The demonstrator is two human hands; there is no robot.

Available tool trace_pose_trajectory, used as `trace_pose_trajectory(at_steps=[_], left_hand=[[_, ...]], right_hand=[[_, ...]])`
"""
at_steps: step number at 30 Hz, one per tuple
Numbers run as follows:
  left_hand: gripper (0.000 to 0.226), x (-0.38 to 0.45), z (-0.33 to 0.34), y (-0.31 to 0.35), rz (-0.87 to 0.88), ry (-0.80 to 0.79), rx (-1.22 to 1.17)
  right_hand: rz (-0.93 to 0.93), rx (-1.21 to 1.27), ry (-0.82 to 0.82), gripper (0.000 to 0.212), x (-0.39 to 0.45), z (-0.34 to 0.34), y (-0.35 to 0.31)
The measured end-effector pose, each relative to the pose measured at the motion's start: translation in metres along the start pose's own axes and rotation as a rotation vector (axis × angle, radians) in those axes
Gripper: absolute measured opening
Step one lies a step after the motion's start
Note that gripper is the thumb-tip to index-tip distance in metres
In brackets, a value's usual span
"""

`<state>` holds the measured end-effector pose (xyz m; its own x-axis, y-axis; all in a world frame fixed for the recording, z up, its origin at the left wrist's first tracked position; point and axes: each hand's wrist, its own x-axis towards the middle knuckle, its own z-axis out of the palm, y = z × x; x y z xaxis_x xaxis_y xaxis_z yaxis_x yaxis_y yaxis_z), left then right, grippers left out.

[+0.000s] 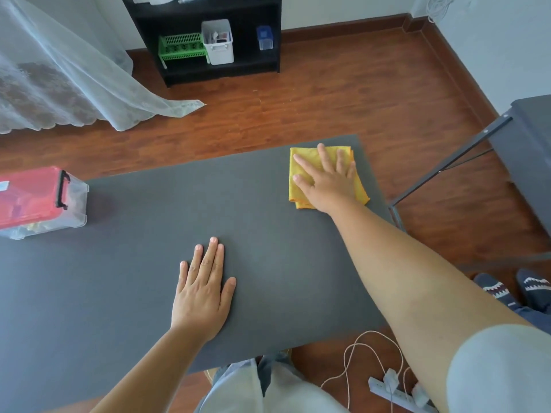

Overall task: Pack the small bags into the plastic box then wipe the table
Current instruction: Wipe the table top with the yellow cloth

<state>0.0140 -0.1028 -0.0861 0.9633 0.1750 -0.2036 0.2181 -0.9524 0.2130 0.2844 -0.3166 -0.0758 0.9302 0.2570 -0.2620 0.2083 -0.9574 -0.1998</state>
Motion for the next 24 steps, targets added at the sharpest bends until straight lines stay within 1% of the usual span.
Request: trace_pose_trajectory(at_steps=[3,7,12,15,17,21,24], left_hand=[[0.065,0.0,0.0,0.0,-0.004,-0.004,0.013],[0.065,0.0,-0.001,0.0,0.0,-0.019,0.012],[0.066,0.001,-0.003,0.0,0.006,-0.031,0.022],[0.066,0.001,-0.003,0.0,0.007,-0.029,0.022],[0.066,0.001,-0.003,0.001,0.009,-0.03,0.019],[0.064,0.0,-0.006,0.0,0.01,-0.026,-0.018],[0.062,-0.002,-0.008,-0.001,-0.06,-0.002,-0.058]], right_hand=[[-0.005,-0.006,-0.015,0.054,-0.016,-0.003,0.036],[-0.074,-0.042,0.002,0.053,-0.078,0.01,0.068],[-0.057,-0.083,0.076,0.056,-0.176,0.039,0.074],[-0.068,-0.073,0.071,0.058,-0.201,0.05,0.046],[-0.132,-0.046,0.06,0.059,-0.2,0.056,0.013],[-0.301,-0.004,0.003,0.057,-0.176,0.067,-0.067],[-0.33,0.002,-0.007,0.053,-0.146,0.065,-0.102]])
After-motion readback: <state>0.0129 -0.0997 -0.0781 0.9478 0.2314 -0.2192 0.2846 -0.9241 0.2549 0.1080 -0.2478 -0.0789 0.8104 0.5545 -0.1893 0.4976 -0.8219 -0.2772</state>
